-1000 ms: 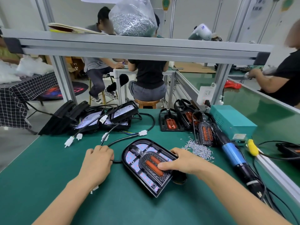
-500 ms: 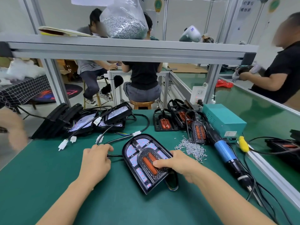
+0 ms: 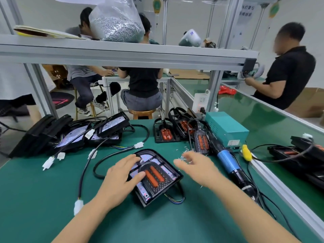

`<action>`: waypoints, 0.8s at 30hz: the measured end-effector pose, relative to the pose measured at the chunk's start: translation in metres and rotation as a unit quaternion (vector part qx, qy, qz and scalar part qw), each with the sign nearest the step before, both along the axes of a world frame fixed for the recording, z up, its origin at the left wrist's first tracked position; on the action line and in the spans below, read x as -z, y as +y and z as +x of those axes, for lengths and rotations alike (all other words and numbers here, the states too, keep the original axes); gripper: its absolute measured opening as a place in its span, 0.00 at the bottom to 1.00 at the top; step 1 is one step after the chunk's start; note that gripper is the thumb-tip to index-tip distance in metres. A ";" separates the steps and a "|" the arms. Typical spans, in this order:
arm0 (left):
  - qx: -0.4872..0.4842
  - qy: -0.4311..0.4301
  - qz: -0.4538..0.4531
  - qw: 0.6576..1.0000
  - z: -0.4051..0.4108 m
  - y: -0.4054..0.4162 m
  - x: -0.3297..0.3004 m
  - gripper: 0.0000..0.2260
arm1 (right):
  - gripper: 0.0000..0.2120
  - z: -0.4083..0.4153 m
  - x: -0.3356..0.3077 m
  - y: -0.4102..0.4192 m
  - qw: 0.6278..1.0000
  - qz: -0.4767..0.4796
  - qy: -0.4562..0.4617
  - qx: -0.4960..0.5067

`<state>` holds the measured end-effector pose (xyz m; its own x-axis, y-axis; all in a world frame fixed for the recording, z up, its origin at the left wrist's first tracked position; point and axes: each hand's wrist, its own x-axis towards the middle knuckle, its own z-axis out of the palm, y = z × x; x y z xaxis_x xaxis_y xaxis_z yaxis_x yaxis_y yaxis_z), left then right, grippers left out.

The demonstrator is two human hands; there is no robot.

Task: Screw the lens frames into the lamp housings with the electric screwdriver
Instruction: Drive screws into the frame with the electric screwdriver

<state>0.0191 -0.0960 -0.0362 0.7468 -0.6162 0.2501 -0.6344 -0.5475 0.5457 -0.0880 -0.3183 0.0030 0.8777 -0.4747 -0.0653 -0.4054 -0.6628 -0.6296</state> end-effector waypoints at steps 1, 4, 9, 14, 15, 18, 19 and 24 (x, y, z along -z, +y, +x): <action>-0.007 -0.003 -0.001 1.000 -0.001 -0.001 0.003 0.23 | 0.22 -0.009 -0.002 -0.015 0.997 -0.066 -0.017 0.036; -0.029 -0.009 0.002 1.000 -0.005 -0.002 0.007 0.23 | 0.25 -0.037 -0.002 -0.064 0.962 -0.231 0.031 0.140; -0.103 -0.091 0.059 0.989 -0.012 -0.016 -0.011 0.25 | 0.19 -0.047 0.015 -0.102 0.949 -0.202 0.186 0.154; -0.029 -0.144 0.061 0.987 -0.003 -0.079 -0.045 0.10 | 0.20 -0.040 0.021 -0.109 0.951 -0.172 0.181 0.182; 0.002 -0.134 0.077 0.988 0.000 -0.097 -0.045 0.10 | 0.21 -0.038 0.021 -0.109 0.951 -0.170 0.181 0.186; 0.056 -0.085 0.160 0.982 0.004 -0.143 -0.038 0.12 | 0.22 -0.037 0.019 -0.111 0.955 -0.154 0.170 0.189; 0.058 -0.069 0.185 0.979 0.005 -0.154 -0.034 0.13 | 0.21 -0.038 0.018 -0.111 0.959 -0.137 0.159 0.190; 0.033 -0.026 0.248 0.968 0.010 -0.175 -0.023 0.14 | 0.16 -0.055 0.005 -0.115 0.972 0.074 -0.030 0.220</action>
<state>0.0286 -0.2710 -0.0130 0.6958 -0.7164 -0.0518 -0.6969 -0.6908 0.1928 -0.1429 -0.4329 -0.0023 0.5964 -0.7940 -0.1174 -0.5890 -0.3335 -0.7361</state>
